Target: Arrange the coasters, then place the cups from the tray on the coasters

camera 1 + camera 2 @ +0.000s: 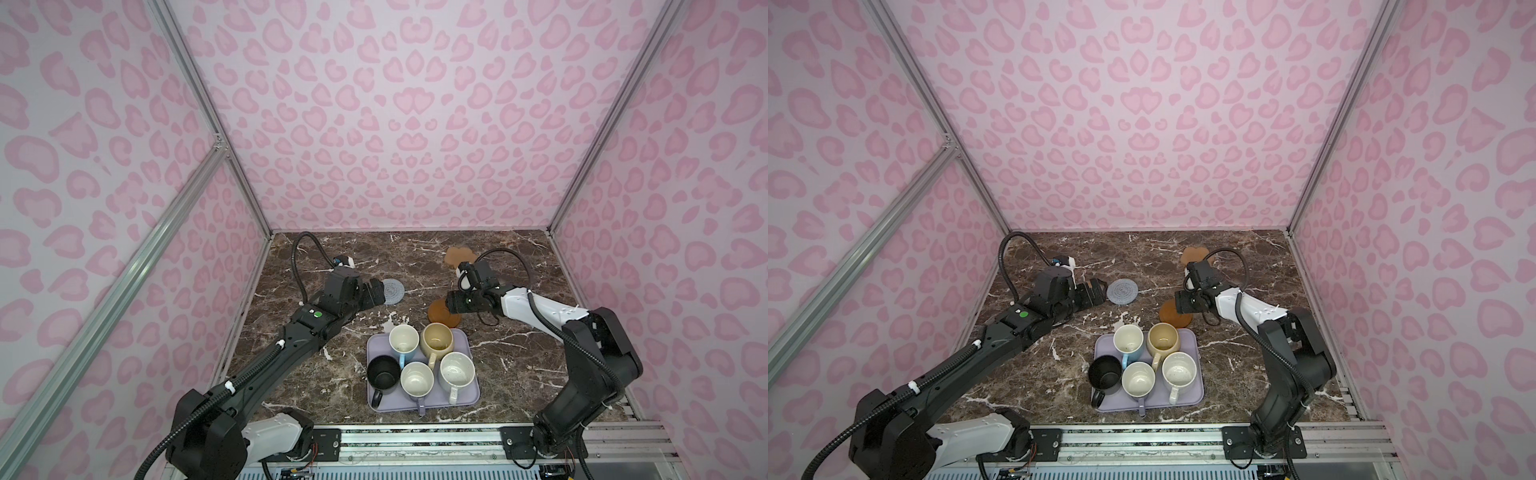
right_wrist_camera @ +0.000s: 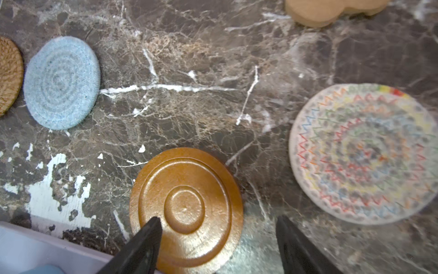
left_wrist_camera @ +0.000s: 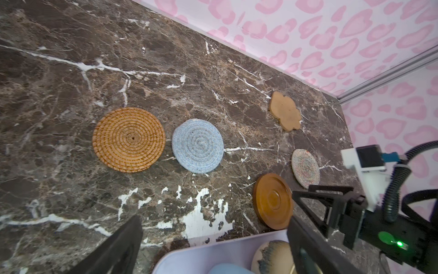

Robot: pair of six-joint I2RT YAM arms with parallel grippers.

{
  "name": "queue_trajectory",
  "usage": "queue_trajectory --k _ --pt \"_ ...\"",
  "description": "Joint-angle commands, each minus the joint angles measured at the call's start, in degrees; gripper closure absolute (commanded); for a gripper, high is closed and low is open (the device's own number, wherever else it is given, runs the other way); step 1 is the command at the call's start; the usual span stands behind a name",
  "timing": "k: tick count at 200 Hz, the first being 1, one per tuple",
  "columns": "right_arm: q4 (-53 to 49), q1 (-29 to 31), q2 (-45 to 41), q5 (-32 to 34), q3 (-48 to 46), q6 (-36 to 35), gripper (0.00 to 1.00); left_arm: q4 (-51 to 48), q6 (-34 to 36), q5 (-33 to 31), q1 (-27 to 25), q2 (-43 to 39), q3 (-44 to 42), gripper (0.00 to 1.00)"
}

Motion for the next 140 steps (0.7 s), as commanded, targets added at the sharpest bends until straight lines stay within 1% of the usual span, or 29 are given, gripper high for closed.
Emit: queue_trajectory --k 1,26,43,62,75,103,140 --pt "-2.8 0.1 2.7 2.6 1.1 0.0 0.26 2.8 -0.2 1.8 -0.5 1.3 1.0 0.03" --pt "-3.5 0.1 4.6 2.6 1.1 -0.9 0.30 2.5 0.3 1.2 -0.8 2.8 1.6 0.03" --pt "-4.8 0.1 5.8 2.4 1.9 -1.8 0.36 3.3 0.3 1.4 -0.9 3.8 1.6 0.03" --pt "-4.9 0.2 6.6 2.5 2.2 -2.3 0.38 3.4 0.6 1.7 -1.1 5.4 2.6 0.03" --pt "-4.9 0.2 7.3 2.5 2.7 -2.2 0.41 3.6 0.6 1.9 -1.0 6.6 3.2 0.03" --pt "-6.2 0.2 10.3 3.2 5.2 -0.7 0.49 3.8 0.6 2.3 -1.1 8.8 4.4 0.03" --pt "-6.9 0.2 13.3 5.7 7.5 1.7 0.53 5.2 -0.2 2.9 -1.5 10.3 5.0 0.03"
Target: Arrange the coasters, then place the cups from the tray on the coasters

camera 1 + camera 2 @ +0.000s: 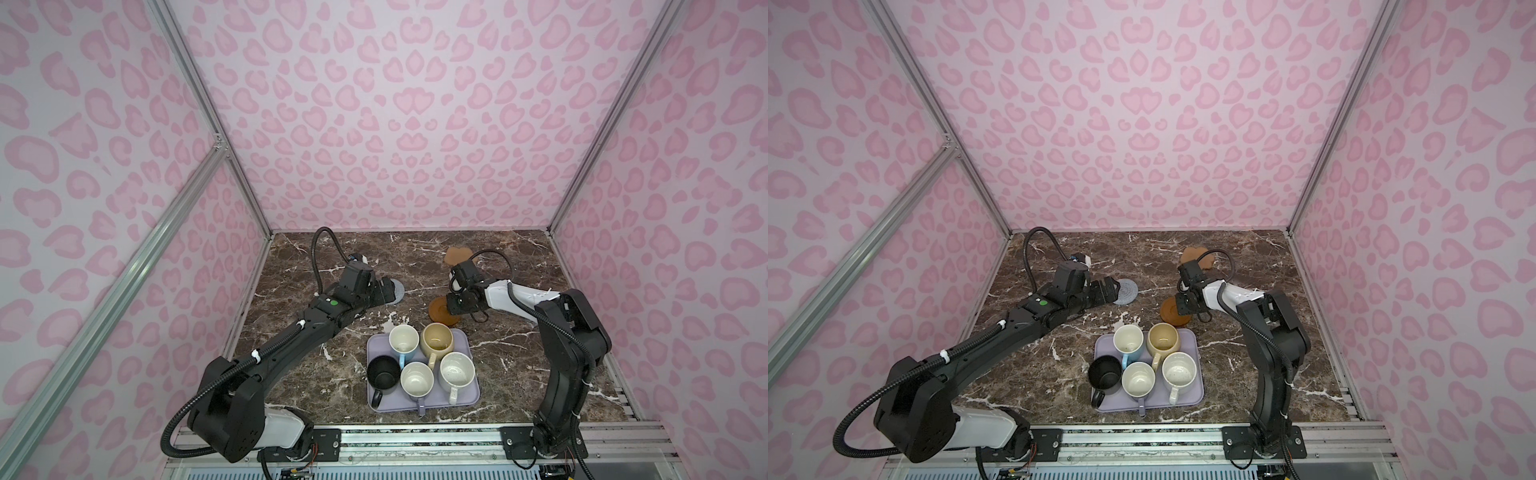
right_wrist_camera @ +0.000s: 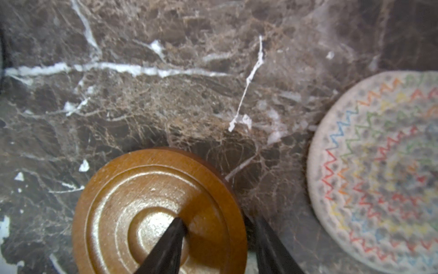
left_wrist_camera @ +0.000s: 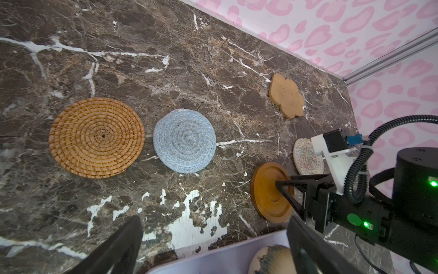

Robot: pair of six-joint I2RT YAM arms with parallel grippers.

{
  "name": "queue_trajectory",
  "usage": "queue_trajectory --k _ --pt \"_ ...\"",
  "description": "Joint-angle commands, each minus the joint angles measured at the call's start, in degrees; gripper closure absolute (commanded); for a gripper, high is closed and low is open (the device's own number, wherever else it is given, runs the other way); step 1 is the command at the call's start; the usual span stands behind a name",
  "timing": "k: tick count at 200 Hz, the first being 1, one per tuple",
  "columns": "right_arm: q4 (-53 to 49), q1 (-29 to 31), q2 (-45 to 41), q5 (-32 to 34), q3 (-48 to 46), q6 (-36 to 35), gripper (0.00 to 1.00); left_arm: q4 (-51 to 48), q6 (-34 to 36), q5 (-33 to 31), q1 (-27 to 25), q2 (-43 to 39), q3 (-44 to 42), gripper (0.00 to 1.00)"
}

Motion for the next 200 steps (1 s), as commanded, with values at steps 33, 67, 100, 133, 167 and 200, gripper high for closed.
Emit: queue_trajectory --k 33,67,100,133,167,200 --pt "-4.5 -0.1 5.2 4.8 4.8 2.7 0.57 3.5 -0.8 0.9 -0.5 3.4 2.5 0.03" --pt "-4.0 0.0 8.8 3.0 9.0 3.5 0.58 3.2 -0.6 1.1 -0.9 4.5 3.4 0.03" --pt "-4.3 0.1 12.7 1.6 14.5 4.0 0.60 3.0 -0.7 0.5 -1.0 4.7 4.1 0.03" --pt "-3.8 1.2 14.6 0.8 17.3 3.9 0.60 4.0 -1.7 -0.3 -1.2 6.0 4.8 0.03" --pt "-4.2 2.3 14.9 1.6 17.7 2.9 0.60 4.0 -1.9 0.2 -1.5 8.5 7.2 0.03" --pt "-5.3 1.9 12.9 3.1 15.6 2.2 0.60 4.6 -2.2 0.6 -1.9 9.7 7.9 0.03"
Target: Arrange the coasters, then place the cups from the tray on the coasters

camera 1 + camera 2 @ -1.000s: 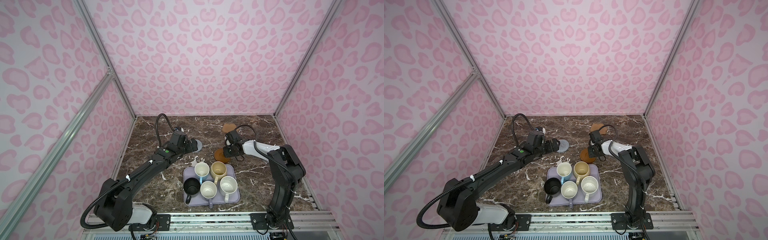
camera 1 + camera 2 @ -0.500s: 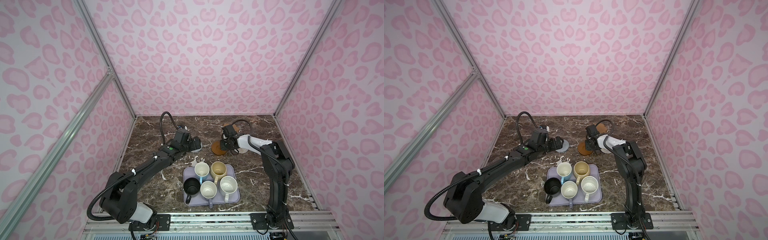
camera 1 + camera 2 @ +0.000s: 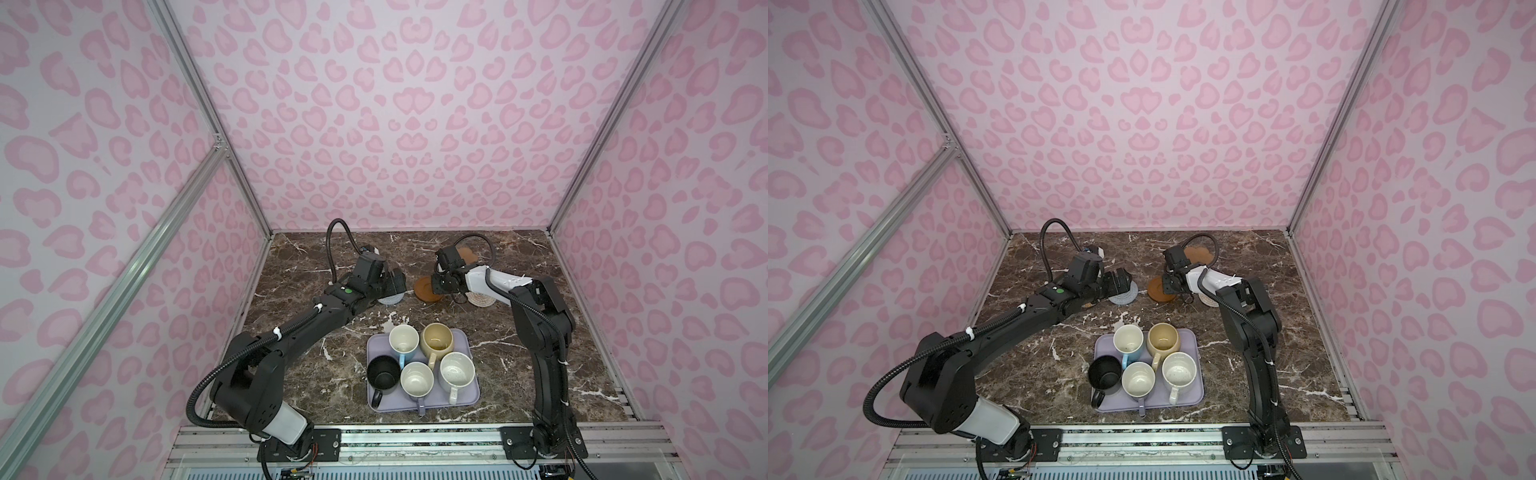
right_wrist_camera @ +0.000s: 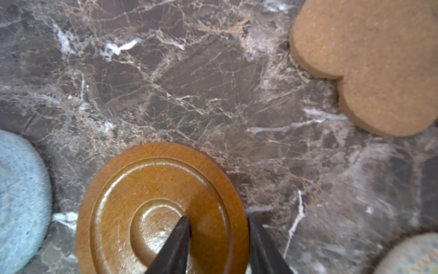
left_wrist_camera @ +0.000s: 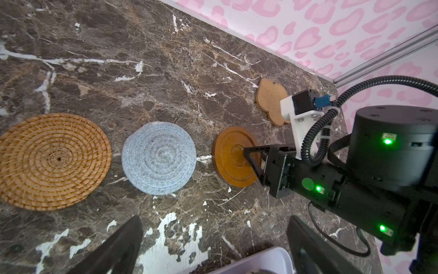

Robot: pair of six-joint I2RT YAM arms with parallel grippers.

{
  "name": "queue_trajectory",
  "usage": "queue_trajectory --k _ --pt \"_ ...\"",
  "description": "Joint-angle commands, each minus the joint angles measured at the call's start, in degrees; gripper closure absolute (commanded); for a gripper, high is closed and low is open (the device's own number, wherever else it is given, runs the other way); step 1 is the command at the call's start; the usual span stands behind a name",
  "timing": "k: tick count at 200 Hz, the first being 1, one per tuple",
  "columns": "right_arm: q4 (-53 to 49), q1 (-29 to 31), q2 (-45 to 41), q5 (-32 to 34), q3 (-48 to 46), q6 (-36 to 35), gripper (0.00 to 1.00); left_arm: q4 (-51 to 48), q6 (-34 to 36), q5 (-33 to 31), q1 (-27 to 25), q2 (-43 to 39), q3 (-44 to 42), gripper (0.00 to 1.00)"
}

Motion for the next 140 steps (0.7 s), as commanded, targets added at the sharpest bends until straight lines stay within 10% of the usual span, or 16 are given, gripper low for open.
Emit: queue_trajectory --k 1,96,140 --pt "-7.0 -0.1 -0.3 0.2 -1.8 -1.1 0.60 2.1 -0.9 -0.2 -0.3 0.8 0.9 0.03" --pt "-4.9 0.3 -3.5 -5.1 -0.8 -0.9 0.53 1.0 -1.9 -2.1 -0.9 -2.7 -1.3 0.03" --pt "-4.8 0.3 -9.9 -3.7 -3.1 -0.7 0.30 0.8 -3.3 -3.4 -1.3 -7.5 -4.0 0.03"
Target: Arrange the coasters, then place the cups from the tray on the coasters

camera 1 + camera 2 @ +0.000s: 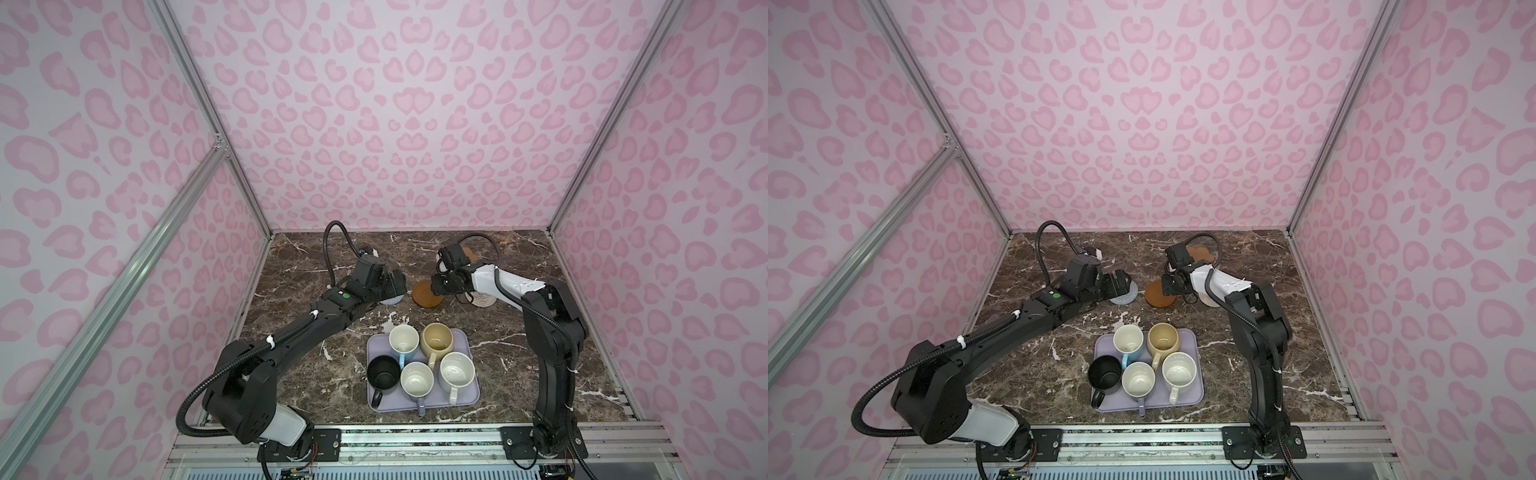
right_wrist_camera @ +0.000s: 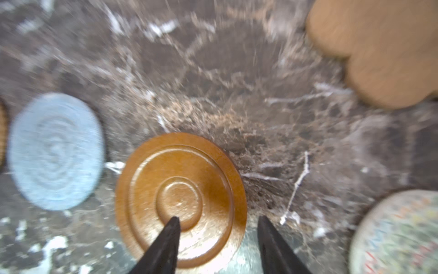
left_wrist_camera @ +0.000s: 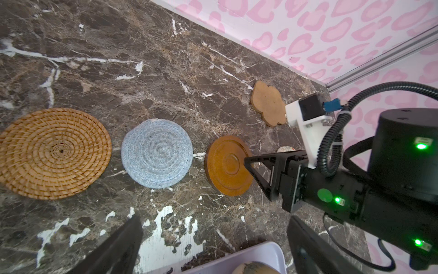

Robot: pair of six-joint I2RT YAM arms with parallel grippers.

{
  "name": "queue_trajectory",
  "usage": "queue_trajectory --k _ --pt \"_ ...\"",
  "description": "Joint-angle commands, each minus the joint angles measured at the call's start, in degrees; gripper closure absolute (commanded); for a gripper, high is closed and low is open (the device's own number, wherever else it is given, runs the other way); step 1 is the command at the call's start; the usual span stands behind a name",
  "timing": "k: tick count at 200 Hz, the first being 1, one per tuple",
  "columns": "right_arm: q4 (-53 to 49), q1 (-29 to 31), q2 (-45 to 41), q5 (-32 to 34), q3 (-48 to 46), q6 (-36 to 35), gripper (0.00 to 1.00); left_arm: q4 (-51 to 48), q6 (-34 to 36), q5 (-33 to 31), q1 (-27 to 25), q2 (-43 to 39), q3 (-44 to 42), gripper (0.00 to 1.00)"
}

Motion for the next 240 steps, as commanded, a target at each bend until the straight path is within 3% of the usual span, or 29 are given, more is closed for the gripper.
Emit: queue_trajectory --k 1,22,25,29,74,122,170,201,240 --pt "-0.6 0.2 -2.8 1.2 -1.6 0.2 0.29 0.9 -1.8 -1.9 -0.1 -3.0 -1.6 0.03" --pt "-1.4 0.2 -6.4 2.5 -3.3 0.6 0.13 1.7 -3.1 -1.9 -0.1 -5.8 -3.4 0.03" --pt "-1.4 0.2 -7.0 2.7 -3.7 0.7 0.04 1.9 -3.2 -1.8 -0.1 -6.2 -3.7 0.03" --pt "-1.4 0.2 -7.8 3.0 -4.1 0.7 0.01 2.1 -3.1 -1.6 -0.2 -6.7 -3.9 0.03" --pt "-0.4 0.1 -16.5 5.8 -8.5 -0.7 0.01 1.4 -2.5 -3.3 -1.2 -14.0 -7.6 0.03" --pt "0.9 -2.3 -21.1 9.9 -10.2 -2.1 0.02 4.7 -2.0 -1.0 -1.4 -19.7 -11.3 0.03" --pt "5.2 -5.2 -23.1 8.0 -15.2 -0.6 0.05 9.7 -0.8 6.9 -1.8 -16.0 -10.5 0.03" --pt "5.6 -8.1 -21.1 5.5 -16.1 1.2 0.03 8.0 0.5 4.2 -3.8 -12.3 -7.8 0.03" --pt "5.6 -10.3 -18.3 6.9 -16.3 0.3 0.09 5.5 1.9 2.9 -5.9 -7.5 -3.6 0.03"
